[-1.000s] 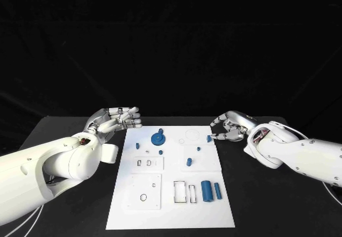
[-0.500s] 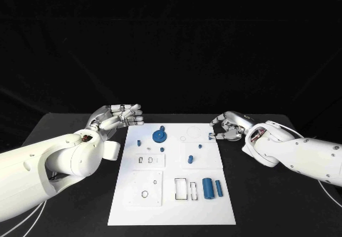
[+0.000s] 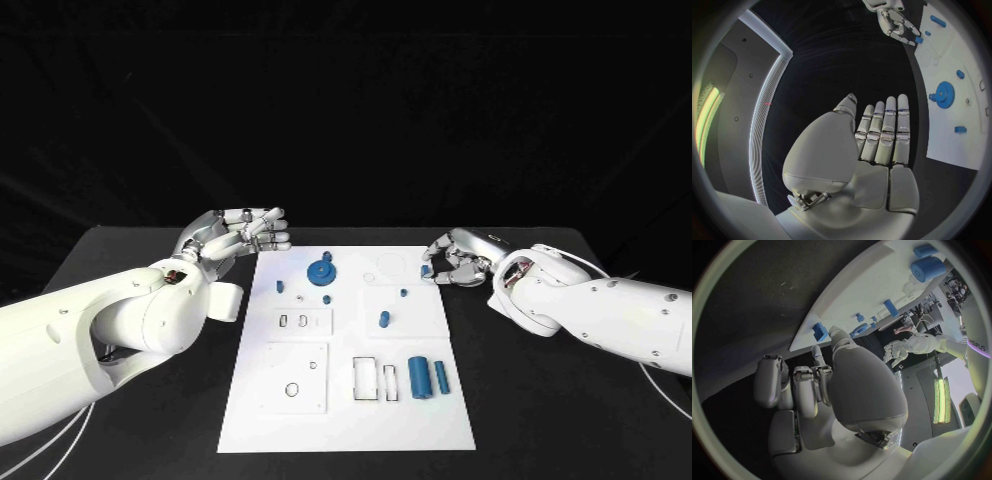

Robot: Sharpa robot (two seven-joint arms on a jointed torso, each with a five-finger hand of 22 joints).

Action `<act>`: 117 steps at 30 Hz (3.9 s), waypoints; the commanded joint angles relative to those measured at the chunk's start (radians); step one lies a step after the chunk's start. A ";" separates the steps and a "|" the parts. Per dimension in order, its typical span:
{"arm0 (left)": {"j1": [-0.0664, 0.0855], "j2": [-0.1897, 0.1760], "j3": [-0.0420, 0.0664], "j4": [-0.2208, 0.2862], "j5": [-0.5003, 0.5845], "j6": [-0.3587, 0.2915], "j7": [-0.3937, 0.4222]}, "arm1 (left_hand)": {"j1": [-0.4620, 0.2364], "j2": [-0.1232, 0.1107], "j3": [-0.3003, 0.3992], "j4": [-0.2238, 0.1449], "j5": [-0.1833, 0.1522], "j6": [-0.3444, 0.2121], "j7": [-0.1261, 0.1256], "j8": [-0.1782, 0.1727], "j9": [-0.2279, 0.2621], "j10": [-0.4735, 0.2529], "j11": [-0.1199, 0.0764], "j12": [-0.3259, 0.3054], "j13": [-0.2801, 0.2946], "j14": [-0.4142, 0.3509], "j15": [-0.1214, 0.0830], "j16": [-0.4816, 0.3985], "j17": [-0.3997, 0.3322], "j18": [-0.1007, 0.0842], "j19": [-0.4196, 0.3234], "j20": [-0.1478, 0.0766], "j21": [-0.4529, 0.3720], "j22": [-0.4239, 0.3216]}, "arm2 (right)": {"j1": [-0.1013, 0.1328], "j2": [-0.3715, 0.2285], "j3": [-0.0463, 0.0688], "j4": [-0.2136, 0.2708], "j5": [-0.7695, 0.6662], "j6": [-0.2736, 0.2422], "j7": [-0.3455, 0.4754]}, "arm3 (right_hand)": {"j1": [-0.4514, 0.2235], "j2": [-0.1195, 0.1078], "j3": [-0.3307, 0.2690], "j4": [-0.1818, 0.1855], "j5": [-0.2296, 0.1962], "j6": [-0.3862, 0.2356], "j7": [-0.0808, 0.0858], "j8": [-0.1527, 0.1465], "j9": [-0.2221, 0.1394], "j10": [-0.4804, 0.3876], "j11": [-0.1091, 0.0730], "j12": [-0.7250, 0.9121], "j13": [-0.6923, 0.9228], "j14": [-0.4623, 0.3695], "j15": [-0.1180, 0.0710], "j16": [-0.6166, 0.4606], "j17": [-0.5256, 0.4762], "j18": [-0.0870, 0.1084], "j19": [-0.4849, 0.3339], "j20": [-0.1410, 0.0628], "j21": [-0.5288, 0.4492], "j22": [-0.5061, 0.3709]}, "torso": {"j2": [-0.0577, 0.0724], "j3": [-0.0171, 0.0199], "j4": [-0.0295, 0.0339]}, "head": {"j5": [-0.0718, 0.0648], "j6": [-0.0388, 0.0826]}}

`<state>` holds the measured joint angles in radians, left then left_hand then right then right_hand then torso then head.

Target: Assemble the parts on the task board

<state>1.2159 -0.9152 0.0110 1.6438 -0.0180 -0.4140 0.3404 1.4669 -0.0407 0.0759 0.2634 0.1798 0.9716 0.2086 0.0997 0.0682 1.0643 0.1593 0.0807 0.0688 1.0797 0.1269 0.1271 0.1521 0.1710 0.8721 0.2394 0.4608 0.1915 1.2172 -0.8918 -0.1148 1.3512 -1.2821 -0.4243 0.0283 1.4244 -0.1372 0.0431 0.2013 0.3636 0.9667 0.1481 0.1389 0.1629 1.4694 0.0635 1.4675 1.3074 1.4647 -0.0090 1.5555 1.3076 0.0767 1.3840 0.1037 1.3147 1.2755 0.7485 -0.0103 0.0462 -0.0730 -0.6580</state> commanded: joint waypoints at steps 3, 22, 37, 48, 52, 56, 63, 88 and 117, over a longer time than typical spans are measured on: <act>0.001 0.003 0.001 0.001 -0.004 0.017 0.005 | 0.008 -0.002 0.000 -0.002 -0.007 -0.001 0.008 -0.004 -0.001 0.001 0.007 -0.005 -0.001 -0.008 0.001 -0.005 0.001 0.010 -0.008 -0.001 -0.005 -0.001 | -0.002 0.004 0.000 -0.005 -0.015 0.036 -0.005 | 0.003 0.013 0.002 -0.009 -0.005 0.013 -0.001 0.008 0.002 0.015 0.001 0.007 0.151 0.099 0.003 0.005 0.236 -0.004 0.006 -0.002 0.007 0.003 | -0.001 -0.0002 0.0014 | 0.002 -0.001; 0.001 0.005 0.001 -0.001 -0.004 0.016 0.002 | 0.008 -0.002 0.000 -0.002 -0.007 -0.001 0.008 -0.004 -0.001 0.001 0.007 -0.005 -0.001 -0.008 0.001 -0.005 0.001 0.010 -0.008 -0.001 -0.005 -0.001 | -0.005 0.017 0.000 -0.024 0.005 0.050 -0.002 | 0.013 0.045 0.028 -0.023 -0.063 0.046 -0.009 0.004 0.003 0.021 -0.007 0.013 0.157 0.100 -0.004 0.006 0.239 -0.006 0.011 -0.008 0.009 0.011 | 0.000 -0.0007 0.0016 | 0.000 -0.005; 0.001 0.003 0.001 0.004 -0.004 0.015 0.000 | 0.008 -0.002 0.000 -0.003 -0.008 -0.001 0.008 -0.005 -0.001 0.000 0.008 -0.006 -0.001 -0.008 0.001 -0.006 0.002 0.010 -0.009 -0.001 -0.005 -0.001 | -0.007 0.028 0.000 -0.037 0.020 0.063 -0.011 | 0.030 0.070 0.066 -0.039 -0.085 0.082 -0.021 0.009 0.006 0.029 -0.017 0.021 0.168 0.101 -0.012 0.007 0.242 -0.007 0.015 -0.015 0.012 0.018 | -0.001 0.0000 0.0005 | -0.001 -0.004; 0.001 0.003 0.001 0.008 -0.004 0.013 0.000 | 0.010 -0.002 0.000 -0.003 -0.008 -0.002 0.008 -0.007 -0.001 0.000 0.008 -0.008 -0.001 -0.010 0.002 -0.009 0.002 0.009 -0.014 0.001 -0.007 -0.003 | -0.009 0.036 0.000 -0.036 0.004 0.049 -0.034 | 0.052 0.085 0.121 -0.071 -0.092 0.121 -0.036 0.017 0.011 0.040 -0.031 0.031 0.179 0.103 -0.025 0.010 0.249 -0.009 0.021 -0.027 0.019 0.030 | -0.001 0.0000 0.0010 | -0.003 -0.005; 0.001 0.003 0.001 0.008 -0.004 0.012 0.000 | 0.010 -0.002 0.000 -0.003 -0.008 -0.002 0.008 -0.007 0.000 0.000 0.008 -0.008 -0.001 -0.010 0.002 -0.010 0.002 0.009 -0.016 0.002 -0.007 -0.003 | -0.009 0.037 0.000 -0.031 -0.008 0.020 -0.051 | 0.047 0.082 0.134 -0.077 -0.081 0.127 -0.038 0.018 0.012 0.040 -0.033 0.031 0.180 0.103 -0.027 0.010 0.250 -0.009 0.022 -0.030 0.019 0.032 | -0.001 -0.0010 0.0013 | -0.003 -0.005; 0.001 0.003 0.001 0.005 -0.004 0.014 0.000 | 0.010 -0.002 0.000 -0.003 -0.008 -0.002 0.008 -0.007 0.000 0.000 0.008 -0.008 -0.001 -0.010 0.002 -0.010 0.002 0.009 -0.016 0.002 -0.007 -0.003 | -0.010 0.032 0.000 -0.016 -0.015 -0.013 -0.060 | 0.023 0.073 0.155 -0.081 -0.028 0.137 -0.042 0.017 0.014 0.044 -0.037 0.033 0.183 0.104 -0.030 0.013 0.256 -0.011 0.027 -0.033 0.025 0.041 | -0.002 0.0001 0.0026 | -0.002 -0.006; 0.000 0.004 0.001 0.001 -0.004 0.014 0.000 | 0.010 -0.002 0.000 -0.003 -0.008 -0.002 0.008 -0.007 0.000 0.000 0.008 -0.008 -0.001 -0.010 0.002 -0.010 0.002 0.009 -0.016 0.002 -0.007 -0.003 | -0.007 0.016 0.005 0.033 -0.018 -0.058 -0.075 | -0.027 0.051 0.175 -0.075 0.081 0.154 -0.051 0.019 0.020 0.050 -0.045 0.038 0.190 0.106 -0.037 0.015 0.263 -0.014 0.037 -0.039 0.036 0.058 | -0.003 -0.0011 0.0016 | -0.003 -0.005; 0.000 0.023 0.000 -0.016 -0.004 0.017 -0.003 | 0.011 -0.001 0.001 -0.004 -0.008 0.000 0.008 -0.007 0.000 0.001 0.008 -0.008 -0.001 -0.010 0.002 -0.012 0.002 0.009 -0.020 0.003 -0.009 -0.004 | 0.045 0.190 0.004 0.205 -0.195 0.057 -0.290 | -0.064 0.055 0.189 -0.066 0.062 0.162 -0.057 0.020 0.028 0.049 -0.050 0.035 0.187 0.104 -0.041 0.012 0.255 -0.019 0.050 -0.043 0.053 0.079 | -0.014 -0.0080 0.0038 | 0.043 -0.032; 0.000 0.027 -0.001 -0.017 -0.004 0.011 -0.011 | 0.008 -0.001 -0.001 -0.002 -0.008 0.001 0.008 -0.008 0.000 0.003 0.008 -0.009 0.000 -0.009 0.002 -0.014 0.003 0.009 -0.023 0.005 -0.010 -0.004 | -0.037 0.349 -0.011 0.150 -0.324 0.066 -0.313 | -0.073 0.051 0.191 -0.066 0.054 0.156 -0.055 0.016 0.028 0.049 -0.049 0.035 0.188 0.104 -0.041 0.012 0.254 -0.019 0.050 -0.043 0.051 0.078 | -0.012 -0.0055 0.0018 | 0.087 -0.053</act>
<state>1.2157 -0.8907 0.0098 1.6263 -0.0181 -0.4140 0.3270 1.4669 -0.0407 0.0759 0.2634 0.1761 0.9716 0.2086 0.0959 0.0682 1.0674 0.1623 0.0768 0.0688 1.0763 0.1303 0.1194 0.1541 0.1708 0.8560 0.2412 0.4567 0.1881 1.1819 -0.5455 -0.1255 1.5011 -1.5764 -0.3752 -0.2789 1.3566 -0.0913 0.2280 0.1354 0.4200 1.0951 0.1227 0.1537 0.1891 1.4679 0.0190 1.5048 1.3077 1.4647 -0.0450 1.5670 1.3073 0.0767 1.4256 0.0622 1.3647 1.3078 0.7371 -0.0155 0.0484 0.0110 -0.7110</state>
